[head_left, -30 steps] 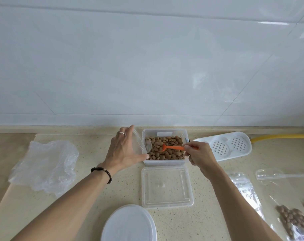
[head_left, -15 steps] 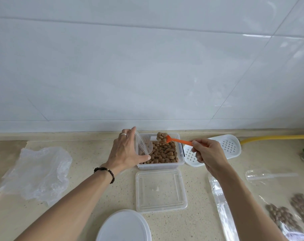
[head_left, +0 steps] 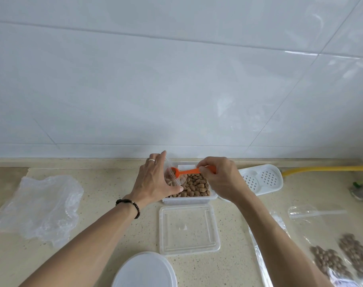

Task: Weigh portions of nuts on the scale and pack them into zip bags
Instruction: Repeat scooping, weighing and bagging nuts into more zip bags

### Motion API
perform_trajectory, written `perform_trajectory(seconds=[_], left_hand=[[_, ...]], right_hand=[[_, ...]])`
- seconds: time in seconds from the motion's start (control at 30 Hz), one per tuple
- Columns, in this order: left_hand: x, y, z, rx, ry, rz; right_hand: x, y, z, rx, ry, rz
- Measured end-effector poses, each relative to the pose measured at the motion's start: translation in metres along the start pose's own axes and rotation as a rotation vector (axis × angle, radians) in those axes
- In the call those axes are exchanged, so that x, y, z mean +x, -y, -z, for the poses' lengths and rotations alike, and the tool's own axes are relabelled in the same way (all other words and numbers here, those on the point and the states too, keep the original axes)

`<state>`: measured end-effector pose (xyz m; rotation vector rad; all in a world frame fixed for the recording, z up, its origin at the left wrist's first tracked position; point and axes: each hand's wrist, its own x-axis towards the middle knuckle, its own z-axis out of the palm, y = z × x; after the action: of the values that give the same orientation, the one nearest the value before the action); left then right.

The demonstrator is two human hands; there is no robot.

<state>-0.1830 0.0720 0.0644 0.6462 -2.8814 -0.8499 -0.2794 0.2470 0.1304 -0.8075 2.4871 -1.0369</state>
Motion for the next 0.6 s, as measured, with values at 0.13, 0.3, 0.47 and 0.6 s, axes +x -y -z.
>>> perform_trajectory(seconds=[0.13, 0.3, 0.47, 0.6], left_hand=[[0.001, 0.004, -0.001, 0.003, -0.009, 0.002], [0.003, 0.008, 0.0, -0.021, -0.015, 0.02], [0.004, 0.009, 0.0, -0.023, -0.022, 0.026], [0.004, 0.008, 0.003, -0.028, -0.02, 0.03]], right_hand=[[0.0, 0.003, 0.004, -0.034, -0.037, 0.076], [0.002, -0.001, 0.011, -0.02, -0.05, 0.069], [0.001, -0.003, 0.012, 0.061, -0.049, 0.004], [0.0, -0.005, 0.009, 0.26, -0.197, -0.103]])
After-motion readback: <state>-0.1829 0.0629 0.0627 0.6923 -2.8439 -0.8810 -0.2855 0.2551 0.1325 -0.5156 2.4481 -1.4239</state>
